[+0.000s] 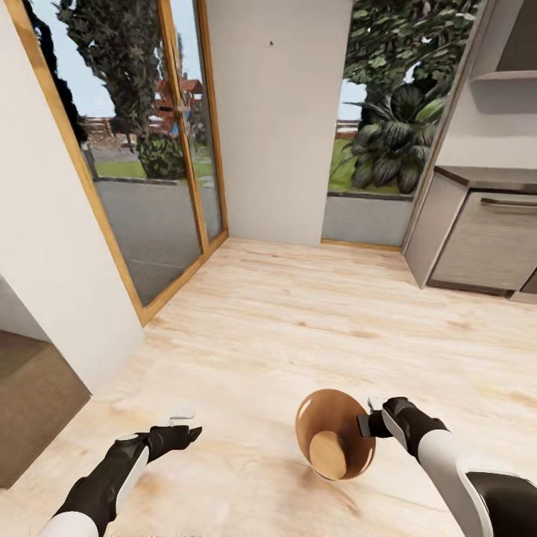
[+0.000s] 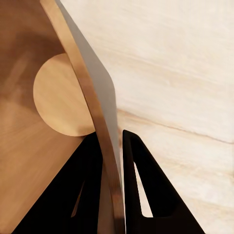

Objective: Put the three can of soda from the living room inside the tash can in the kitchen.

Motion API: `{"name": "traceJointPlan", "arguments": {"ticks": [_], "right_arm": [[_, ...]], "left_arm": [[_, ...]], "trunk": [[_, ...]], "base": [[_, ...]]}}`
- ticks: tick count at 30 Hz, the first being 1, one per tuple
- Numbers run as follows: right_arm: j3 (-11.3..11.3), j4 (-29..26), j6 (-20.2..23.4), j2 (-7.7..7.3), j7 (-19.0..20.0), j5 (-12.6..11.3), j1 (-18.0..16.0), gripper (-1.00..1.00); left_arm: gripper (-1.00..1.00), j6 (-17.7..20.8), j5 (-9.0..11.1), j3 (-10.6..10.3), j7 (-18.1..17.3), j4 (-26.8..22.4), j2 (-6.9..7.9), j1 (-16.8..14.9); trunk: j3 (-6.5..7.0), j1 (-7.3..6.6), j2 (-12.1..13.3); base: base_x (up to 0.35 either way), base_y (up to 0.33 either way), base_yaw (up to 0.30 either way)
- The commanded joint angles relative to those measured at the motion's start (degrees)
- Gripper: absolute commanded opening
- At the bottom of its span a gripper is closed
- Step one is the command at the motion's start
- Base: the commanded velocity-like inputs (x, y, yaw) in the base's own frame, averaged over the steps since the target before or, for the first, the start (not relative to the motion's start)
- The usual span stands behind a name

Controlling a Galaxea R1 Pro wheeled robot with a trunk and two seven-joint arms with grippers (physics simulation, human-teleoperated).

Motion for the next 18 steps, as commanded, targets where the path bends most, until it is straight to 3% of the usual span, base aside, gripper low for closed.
{"name": "traceJointPlan", "arguments": {"ticks": [1, 18], "right_arm": [[-0.4, 0.0, 0.0, 0.02, 0.2, -0.6, 0.0, -1.00], [-0.4, 0.0, 0.0, -0.05, 0.2, -0.6, 0.0, -1.00]], "left_arm": [[1.00, 0.0, 0.0, 0.0, 0.0, 0.0, 0.00, 0.0], [1.00, 0.0, 0.0, 0.0, 0.1, 0.0, 0.00, 0.0]], "trunk": [[0.15, -0.23, 0.4], [2.55, -3.96, 7.2]], "base": [[0.000, 0.000, 0.222], [0.000, 0.000, 0.211]]}}
